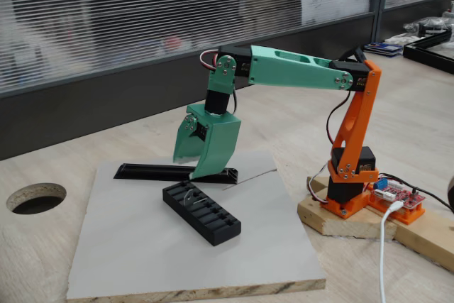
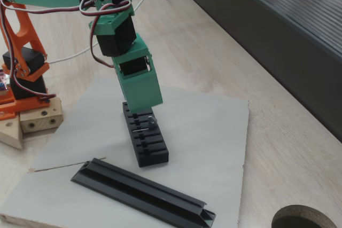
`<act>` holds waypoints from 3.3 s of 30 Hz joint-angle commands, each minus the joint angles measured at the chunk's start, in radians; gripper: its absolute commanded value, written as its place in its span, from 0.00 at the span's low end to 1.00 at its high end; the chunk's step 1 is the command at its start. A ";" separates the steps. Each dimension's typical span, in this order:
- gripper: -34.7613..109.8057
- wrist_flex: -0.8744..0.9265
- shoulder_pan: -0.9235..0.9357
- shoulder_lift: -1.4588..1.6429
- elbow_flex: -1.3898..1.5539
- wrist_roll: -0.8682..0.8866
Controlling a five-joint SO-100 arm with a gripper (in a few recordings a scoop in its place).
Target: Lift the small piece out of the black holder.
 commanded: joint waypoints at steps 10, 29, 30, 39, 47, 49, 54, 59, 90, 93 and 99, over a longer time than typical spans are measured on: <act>0.65 -0.175 -0.023 0.002 -0.012 0.020; 0.65 -0.247 -0.143 -0.118 0.003 0.009; 0.65 -0.247 -0.132 -0.123 0.003 0.009; 0.65 -0.247 -0.043 -0.193 -0.011 0.009; 0.65 -0.245 -0.052 -0.196 -0.003 0.011; 0.65 -0.245 -0.052 -0.196 -0.002 0.011; 0.65 -0.245 -0.052 -0.196 -0.003 0.011; 0.65 -0.245 -0.052 -0.196 -0.009 0.012; 0.58 -0.178 -0.054 -0.219 -0.015 0.009; 0.58 -0.178 -0.066 -0.216 -0.015 0.011; 0.58 -0.166 -0.109 -0.235 -0.114 0.011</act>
